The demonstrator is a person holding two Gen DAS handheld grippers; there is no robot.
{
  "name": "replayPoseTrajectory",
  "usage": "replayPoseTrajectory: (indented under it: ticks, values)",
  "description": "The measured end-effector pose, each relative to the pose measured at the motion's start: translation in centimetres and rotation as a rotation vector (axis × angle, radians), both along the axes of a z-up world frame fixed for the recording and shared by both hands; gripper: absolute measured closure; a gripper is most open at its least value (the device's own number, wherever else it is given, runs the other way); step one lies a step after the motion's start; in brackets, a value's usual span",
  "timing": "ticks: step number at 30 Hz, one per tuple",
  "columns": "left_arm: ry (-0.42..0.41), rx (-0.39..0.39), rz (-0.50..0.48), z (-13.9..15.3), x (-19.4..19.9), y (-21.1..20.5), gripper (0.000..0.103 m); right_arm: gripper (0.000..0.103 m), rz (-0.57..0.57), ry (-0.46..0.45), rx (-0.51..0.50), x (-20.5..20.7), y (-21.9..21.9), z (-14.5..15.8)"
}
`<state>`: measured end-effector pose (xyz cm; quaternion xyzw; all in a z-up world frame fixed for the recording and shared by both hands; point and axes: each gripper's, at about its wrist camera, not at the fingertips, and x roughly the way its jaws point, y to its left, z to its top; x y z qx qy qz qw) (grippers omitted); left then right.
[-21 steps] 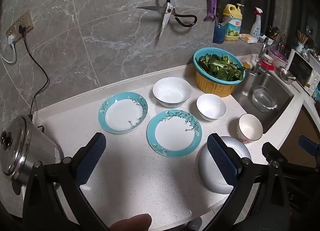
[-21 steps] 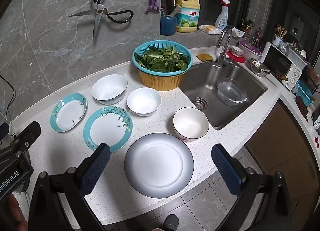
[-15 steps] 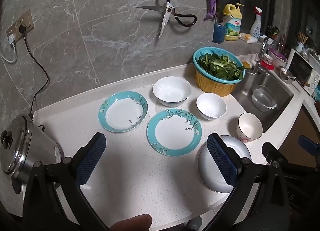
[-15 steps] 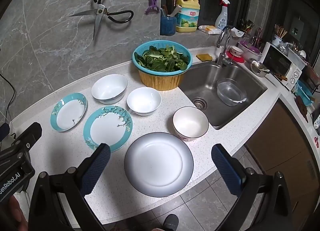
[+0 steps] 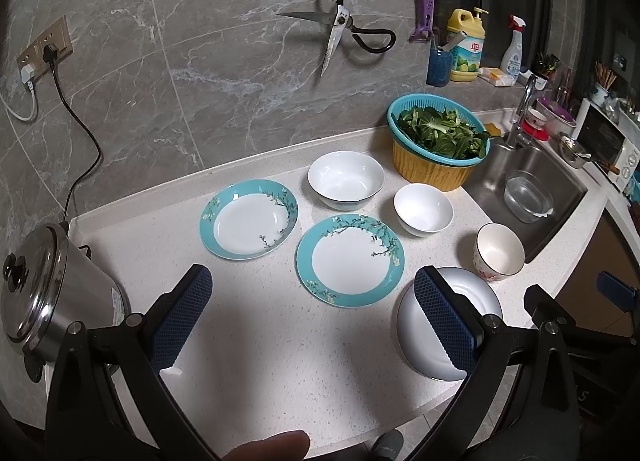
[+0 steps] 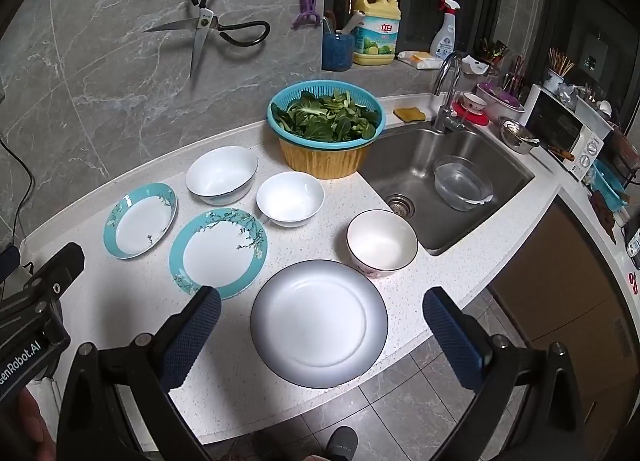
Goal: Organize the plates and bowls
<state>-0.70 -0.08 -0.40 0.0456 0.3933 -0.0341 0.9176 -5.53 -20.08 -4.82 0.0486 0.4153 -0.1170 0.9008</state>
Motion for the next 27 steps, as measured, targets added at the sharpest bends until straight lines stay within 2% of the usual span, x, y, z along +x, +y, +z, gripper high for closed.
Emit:
replayPoseTrajectory:
  ticks: [27]
  values:
    - [0.000,-0.004,0.002,-0.04,-0.01,-0.03,0.000,0.000,0.001,-0.004,-0.002,-0.77,0.22,-0.10]
